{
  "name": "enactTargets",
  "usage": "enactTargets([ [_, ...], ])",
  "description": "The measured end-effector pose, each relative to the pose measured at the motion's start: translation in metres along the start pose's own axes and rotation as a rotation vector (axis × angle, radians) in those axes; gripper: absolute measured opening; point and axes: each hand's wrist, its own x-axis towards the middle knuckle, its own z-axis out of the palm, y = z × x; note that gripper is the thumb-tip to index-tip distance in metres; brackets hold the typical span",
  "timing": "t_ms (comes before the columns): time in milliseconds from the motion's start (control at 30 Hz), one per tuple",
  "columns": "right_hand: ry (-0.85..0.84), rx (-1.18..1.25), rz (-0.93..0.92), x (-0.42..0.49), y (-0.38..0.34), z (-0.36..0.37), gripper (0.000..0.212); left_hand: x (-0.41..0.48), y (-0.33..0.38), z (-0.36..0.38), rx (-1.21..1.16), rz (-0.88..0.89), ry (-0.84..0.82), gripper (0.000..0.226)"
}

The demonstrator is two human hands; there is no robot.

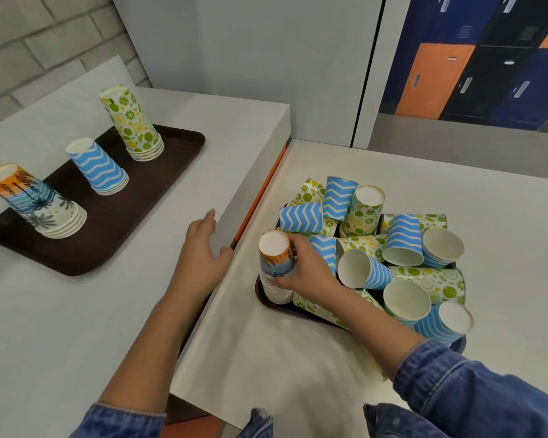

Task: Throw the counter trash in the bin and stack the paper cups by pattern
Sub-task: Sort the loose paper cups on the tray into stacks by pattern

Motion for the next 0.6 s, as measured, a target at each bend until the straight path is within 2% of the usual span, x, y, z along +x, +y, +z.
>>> enactTargets([
  [233,-0.02,-0.019,0.063,-0.003,-0.001,0.001,0.082,0.042,0.037,0.005,-0.153,0.055,-0.047,0.044],
  [367,-0.055,-0.017,0.101,-0.01,-0.004,-0.015,0.109,0.069,0.045,0.025,-0.159,0.083,-0.164,0.036],
  [400,-0.053,-0.037,0.095,-0.014,-0.005,-0.024,0.107,0.077,0.045,0.031,-0.162,0.077,-0.195,0.035],
  [500,0.032,-0.06,0.081,-0.025,-0.011,-0.066,0.082,0.099,0.04,0.05,-0.175,0.038,-0.305,0.039],
  [600,0.332,-0.227,0.115,-0.023,-0.006,-0.112,0.052,0.117,0.033,0.07,-0.078,0.028,-0.458,0.056],
])
